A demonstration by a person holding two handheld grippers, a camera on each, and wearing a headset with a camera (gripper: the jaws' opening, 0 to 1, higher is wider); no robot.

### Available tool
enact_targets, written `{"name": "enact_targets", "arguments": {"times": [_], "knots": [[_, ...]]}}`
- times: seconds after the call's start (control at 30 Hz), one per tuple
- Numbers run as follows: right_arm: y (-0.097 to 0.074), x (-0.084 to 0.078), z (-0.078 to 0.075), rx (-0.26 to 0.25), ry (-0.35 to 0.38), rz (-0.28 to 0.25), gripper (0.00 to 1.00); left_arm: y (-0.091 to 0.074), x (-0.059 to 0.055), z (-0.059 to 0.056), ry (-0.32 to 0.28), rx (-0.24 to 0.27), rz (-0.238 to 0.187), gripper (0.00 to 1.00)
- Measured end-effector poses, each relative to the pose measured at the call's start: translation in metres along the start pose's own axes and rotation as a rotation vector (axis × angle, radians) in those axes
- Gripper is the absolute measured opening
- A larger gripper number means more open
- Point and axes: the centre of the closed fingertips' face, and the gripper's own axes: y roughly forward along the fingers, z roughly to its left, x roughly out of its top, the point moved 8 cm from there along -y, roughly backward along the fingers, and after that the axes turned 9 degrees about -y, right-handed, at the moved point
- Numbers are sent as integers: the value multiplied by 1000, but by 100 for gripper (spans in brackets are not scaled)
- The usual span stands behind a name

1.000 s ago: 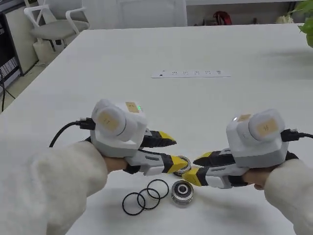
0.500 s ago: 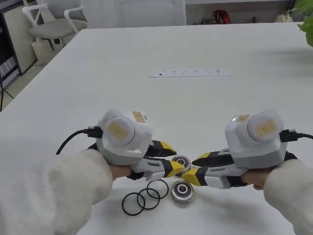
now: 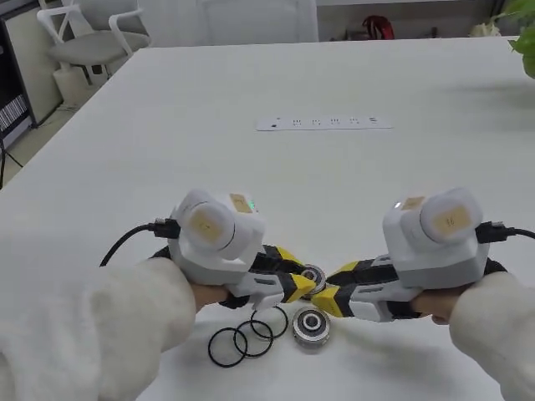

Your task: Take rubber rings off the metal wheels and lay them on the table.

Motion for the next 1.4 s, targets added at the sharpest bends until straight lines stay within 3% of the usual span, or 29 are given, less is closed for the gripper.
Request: {"name": "enact_targets", "arguments": {"times": [0.67, 1.4], "knots": [[-1, -3, 0, -9, -55, 23, 4, -2, -2, -2, -1, -9, -1, 14], [-3, -4, -4, -23, 44, 26, 0, -2, -1, -2, 4, -10, -7, 14]]}}
